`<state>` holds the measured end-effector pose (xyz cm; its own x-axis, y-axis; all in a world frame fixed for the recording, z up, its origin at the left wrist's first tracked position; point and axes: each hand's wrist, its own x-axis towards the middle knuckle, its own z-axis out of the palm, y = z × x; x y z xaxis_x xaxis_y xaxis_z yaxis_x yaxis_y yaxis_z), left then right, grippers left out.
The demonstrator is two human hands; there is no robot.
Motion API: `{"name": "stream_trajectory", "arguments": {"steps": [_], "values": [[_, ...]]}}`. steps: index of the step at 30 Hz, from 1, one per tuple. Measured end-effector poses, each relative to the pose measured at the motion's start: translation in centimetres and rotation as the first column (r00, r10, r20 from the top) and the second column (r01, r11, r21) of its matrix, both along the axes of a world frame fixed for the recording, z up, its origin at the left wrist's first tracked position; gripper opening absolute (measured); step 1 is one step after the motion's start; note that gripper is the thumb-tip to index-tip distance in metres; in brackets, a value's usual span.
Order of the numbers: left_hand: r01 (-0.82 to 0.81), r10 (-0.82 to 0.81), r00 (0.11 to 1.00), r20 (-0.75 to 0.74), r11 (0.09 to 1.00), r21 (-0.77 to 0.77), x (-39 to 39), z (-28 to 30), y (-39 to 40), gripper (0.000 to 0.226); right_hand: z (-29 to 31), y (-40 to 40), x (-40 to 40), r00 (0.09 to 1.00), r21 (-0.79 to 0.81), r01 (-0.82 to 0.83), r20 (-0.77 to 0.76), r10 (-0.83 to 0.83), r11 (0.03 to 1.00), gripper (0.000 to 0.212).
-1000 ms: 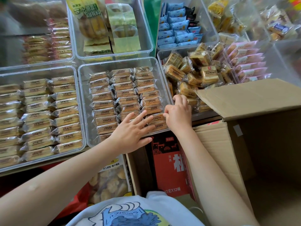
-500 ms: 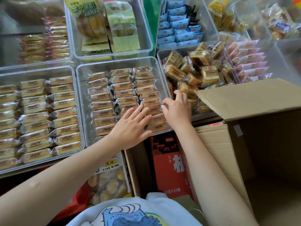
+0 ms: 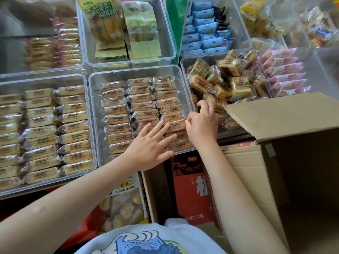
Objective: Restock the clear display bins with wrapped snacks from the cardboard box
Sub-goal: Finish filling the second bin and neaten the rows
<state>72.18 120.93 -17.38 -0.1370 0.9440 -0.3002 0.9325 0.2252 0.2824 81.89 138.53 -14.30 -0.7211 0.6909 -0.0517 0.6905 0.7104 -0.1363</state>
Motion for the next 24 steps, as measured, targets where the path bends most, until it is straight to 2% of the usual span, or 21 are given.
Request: {"name": "stream_trajectory", "arguments": {"steps": [8,13,16,19,24], "values": [[-0.017,0.015,0.999,-0.038,0.999,-0.037,0.2,0.4,0.9,0.076,-1.7,0.1,-0.1,0.998,-0.042,-0.028,0.059,0.031,0.999,0.010],[-0.017,0.017,0.999,-0.039,1.000,-0.003,-0.2,0.9,1.7,0.070,-1.8,0.5,-0.6,0.999,-0.014,-0.002,-0.045,0.001,1.000,0.014],[-0.002,0.004,0.999,-0.038,0.999,0.036,-0.5,0.6,1.7,0.074,-1.8,0.3,-1.6,0.999,0.046,-0.013,0.033,0.011,0.999,0.019],[-0.008,0.009,1.000,-0.013,0.998,0.065,-0.6,0.1,1.6,0.075,-2.0,0.3,-2.5,0.996,0.033,0.018,0.085,-0.021,0.999,0.022],[-0.014,0.013,1.000,0.012,0.998,0.055,-0.7,-0.2,1.5,0.079,-1.2,0.8,-3.2,0.997,-0.012,0.062,0.049,-0.061,0.998,0.017]]}}
